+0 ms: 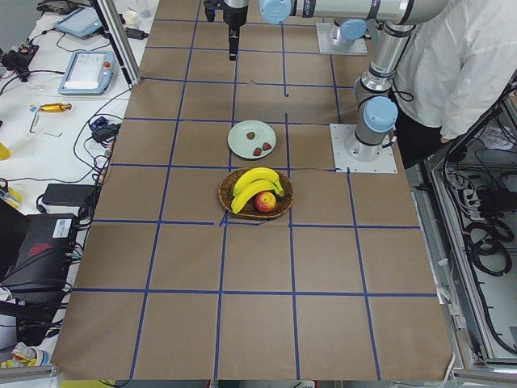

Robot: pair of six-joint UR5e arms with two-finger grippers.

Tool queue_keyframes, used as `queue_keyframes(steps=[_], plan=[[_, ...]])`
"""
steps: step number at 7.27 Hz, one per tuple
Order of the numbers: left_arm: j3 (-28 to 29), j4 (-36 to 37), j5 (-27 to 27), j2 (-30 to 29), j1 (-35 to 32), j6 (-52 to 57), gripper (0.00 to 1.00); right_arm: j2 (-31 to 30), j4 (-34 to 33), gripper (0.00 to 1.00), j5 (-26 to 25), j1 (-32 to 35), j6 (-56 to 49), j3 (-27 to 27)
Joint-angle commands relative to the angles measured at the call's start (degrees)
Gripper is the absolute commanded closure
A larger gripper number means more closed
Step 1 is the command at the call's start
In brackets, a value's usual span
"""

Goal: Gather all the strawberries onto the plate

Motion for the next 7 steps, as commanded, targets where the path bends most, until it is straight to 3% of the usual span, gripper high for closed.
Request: queue_keyframes(steps=[1, 3, 7], plan=[[0.3, -0.1, 0.2, 0.0, -0.1, 0.1, 0.00, 0.0, -0.8, 0.00, 0.3, 0.0, 0.1, -0.3], [1.2, -0.7, 0.1, -0.4, -0.1, 6.1, 0.00, -0.1, -3.3, 0.00, -0.1, 0.0, 0.5, 0.3], [2.7, -0.1, 0.4, -0.9, 0.4, 6.8, 0.00, -0.5, -3.2, 0.00, -3.5, 0.2, 2.3, 0.5]])
